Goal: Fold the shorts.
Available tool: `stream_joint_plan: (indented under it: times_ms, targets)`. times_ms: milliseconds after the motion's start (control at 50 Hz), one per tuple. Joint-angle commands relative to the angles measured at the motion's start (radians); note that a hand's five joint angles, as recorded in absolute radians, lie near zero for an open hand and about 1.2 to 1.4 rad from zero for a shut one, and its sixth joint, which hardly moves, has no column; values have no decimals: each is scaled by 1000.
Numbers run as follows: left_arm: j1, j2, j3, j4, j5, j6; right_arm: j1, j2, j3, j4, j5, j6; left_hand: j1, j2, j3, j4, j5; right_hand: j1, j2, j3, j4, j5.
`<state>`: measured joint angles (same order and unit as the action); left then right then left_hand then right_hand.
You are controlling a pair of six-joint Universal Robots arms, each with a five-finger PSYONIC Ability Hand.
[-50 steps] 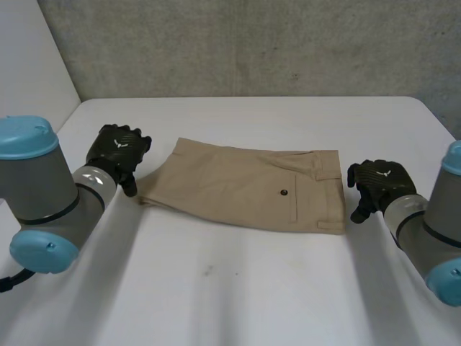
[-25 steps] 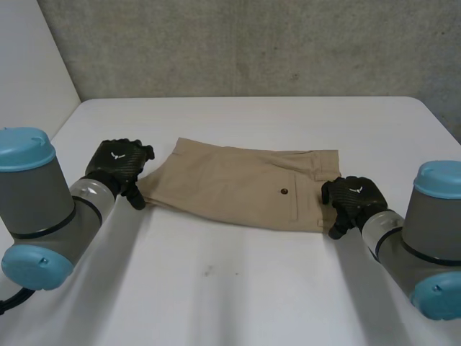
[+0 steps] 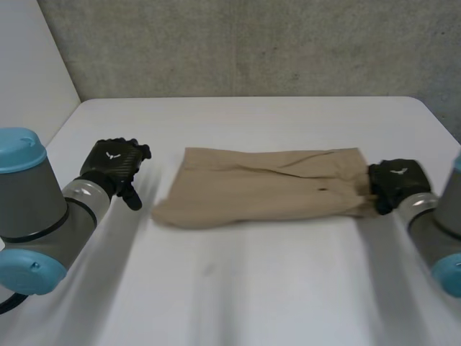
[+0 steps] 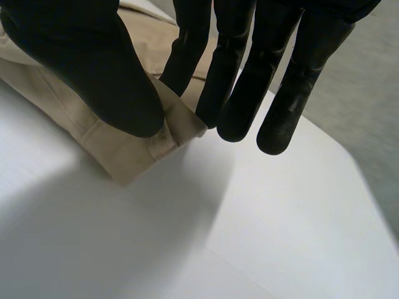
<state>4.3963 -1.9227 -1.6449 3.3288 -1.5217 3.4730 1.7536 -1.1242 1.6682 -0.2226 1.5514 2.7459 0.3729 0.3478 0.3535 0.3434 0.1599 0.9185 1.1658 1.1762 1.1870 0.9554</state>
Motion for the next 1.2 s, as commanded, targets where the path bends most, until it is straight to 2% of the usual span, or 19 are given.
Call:
stream_joint_plan:
  times_ms: [20, 160, 280, 380, 400, 480, 520, 600, 620, 640, 660, 720, 780, 820, 860, 900, 940, 1100, 1200]
  targets:
    - [0, 42, -30, 0, -2, 0, -157, -32, -43, 72, -5, -218, -27, -2, -8, 2, 11, 478, 230, 220, 209, 266]
    - [0, 62, -49, 0, -2, 0, -1, -37, -183, 126, -8, -215, -30, -5, -11, -1, 8, 478, 230, 220, 209, 266]
    - [0, 79, -55, -2, -2, 0, 239, -25, -335, 170, -49, -223, -30, -5, -11, -1, 8, 478, 230, 220, 209, 266]
    - [-1, 93, -56, -2, -3, 0, 409, 75, -396, 177, -174, -229, -30, -5, -11, -1, 8, 478, 230, 220, 209, 266]
    - [-1, 93, -56, -2, -3, 0, 446, 110, -401, 181, -227, -230, -30, -5, -11, -1, 8, 478, 230, 220, 209, 266]
    - [-5, 93, -59, -2, -3, 0, 516, 177, -406, 206, -327, -245, -30, -5, -11, -1, 8, 478, 230, 220, 209, 266]
    - [-6, 93, -59, -2, -2, 0, 540, 208, -412, 221, -346, -258, -30, -5, -11, -1, 8, 478, 230, 220, 209, 266]
    - [-9, 93, -58, 0, 0, 1, 557, 268, -450, 241, -320, -311, -30, -5, -11, -1, 8, 478, 230, 220, 209, 266]
    - [-9, 93, -55, 2, 0, 3, 557, 271, -461, 243, -306, -316, -30, -5, -11, -1, 8, 238, -10, -20, -31, 26]
    - [-9, 91, -49, 2, 2, 3, 558, 273, -473, 241, -271, -315, -39, -14, -20, -9, 0, -311, -559, -569, -580, -523]
    - [-9, 91, -44, 2, 0, 3, 552, 270, -473, 235, -251, -310, -42, -17, -23, -12, -3, -529, -776, -787, -797, -740]
    - [-11, 91, -20, 5, 0, 3, 544, 224, -478, 209, -179, -258, -42, -17, -23, -12, -3, -736, -983, -994, -1004, -947]
    - [-23, 90, 20, 8, -2, -2, 524, 129, -455, 183, -159, -163, -42, -17, -23, -12, -3, -744, -991, -1002, -1012, -955]
    - [-40, 90, 46, 11, -3, -3, 498, 55, -415, 169, -160, -24, -42, -17, -23, -12, -3, -744, -991, -1002, -1012, -955]
    - [-78, 77, 94, 11, -5, -11, 475, 6, -378, 164, -171, 108, -42, -17, -23, -12, -3, -744, -991, -1002, -1012, -955]
    - [-90, 74, 112, 11, -6, -17, 466, -11, -369, 164, -178, 148, -42, -17, -23, -12, -3, -744, -991, -1002, -1012, -955]
    - [-145, 44, 177, 11, -6, -67, 413, -66, -334, 167, -197, 268, -42, -17, -23, -12, -3, -744, -991, -1002, -1012, -955]
    - [-285, -82, 353, 11, -3, -187, 236, -85, -314, 196, -227, 360, -36, -11, -17, -7, 2, -744, -991, -1002, -1012, -955]
    - [-334, -174, 454, 5, -9, -190, 214, -72, -329, 236, -243, 365, -21, 4, -2, 8, 17, -744, -991, -1002, -1012, -955]
